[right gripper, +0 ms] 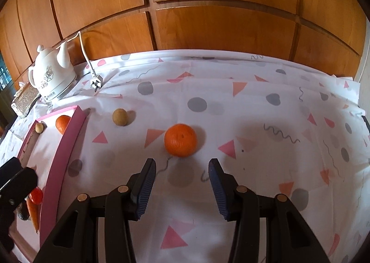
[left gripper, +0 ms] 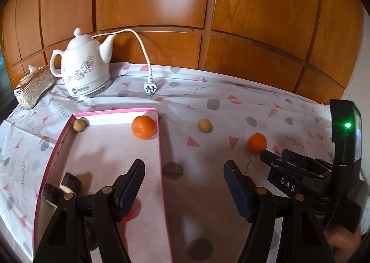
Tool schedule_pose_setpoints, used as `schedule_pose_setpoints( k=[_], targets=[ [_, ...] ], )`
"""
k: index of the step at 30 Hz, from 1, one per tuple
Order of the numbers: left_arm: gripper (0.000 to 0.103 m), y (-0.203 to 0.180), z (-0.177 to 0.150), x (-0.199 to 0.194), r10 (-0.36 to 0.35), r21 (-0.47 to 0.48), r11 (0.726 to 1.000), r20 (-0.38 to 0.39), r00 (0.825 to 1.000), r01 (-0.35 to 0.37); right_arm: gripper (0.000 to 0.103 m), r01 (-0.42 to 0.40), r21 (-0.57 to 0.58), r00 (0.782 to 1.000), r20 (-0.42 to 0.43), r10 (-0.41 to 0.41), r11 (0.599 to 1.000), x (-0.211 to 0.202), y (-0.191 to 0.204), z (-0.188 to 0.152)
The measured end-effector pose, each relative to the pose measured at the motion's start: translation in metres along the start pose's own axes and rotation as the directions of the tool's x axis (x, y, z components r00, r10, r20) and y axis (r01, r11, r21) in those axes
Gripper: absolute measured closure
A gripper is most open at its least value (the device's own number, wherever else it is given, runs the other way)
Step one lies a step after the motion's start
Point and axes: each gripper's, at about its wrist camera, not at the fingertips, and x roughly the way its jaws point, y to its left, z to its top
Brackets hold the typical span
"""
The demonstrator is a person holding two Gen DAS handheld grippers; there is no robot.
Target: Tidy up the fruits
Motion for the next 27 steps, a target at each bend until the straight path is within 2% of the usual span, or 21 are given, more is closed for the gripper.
schedule_pose_setpoints(
  k=[13,20,21,22,27],
  targets=[
    [0.032,-0.013,0.025,0.048,0.000,-0.019,1.000,-0.057,0.998,-0.001,0.055,0.021,-0.033,1.000,-0.009,-0.021,0.999,0.029,0.001,0.019],
    [0.032,-0.022,0.039,0.075,0.003,0.002,1.000,-0.076,0.997,-0.003,0.055,-0.001,-0.055,1.000,-0.005,0.001,0.999,0.040,0.003,0.022],
    [0.032,-0.024,0.041,0.078,0.002,0.007,1.000,-0.076,0.997,-0.001,0.057,-0.002,-0.059,1.000,0.001,0.002,0.998,0.040,0.004,0.022],
    [0.032,-0.026,0.043,0.084,0.006,0.013,1.000,-0.083,0.997,-0.005,0.065,-0.004,-0.066,1.000,0.009,0.005,0.998,0.039,0.005,0.021],
    [0.034,-0.028,0.051,0.110,0.001,0.001,1.000,-0.123,0.992,-0.001,0.065,0.011,-0.098,1.000,0.022,-0.009,0.995,0.039,0.008,0.021]
  ],
)
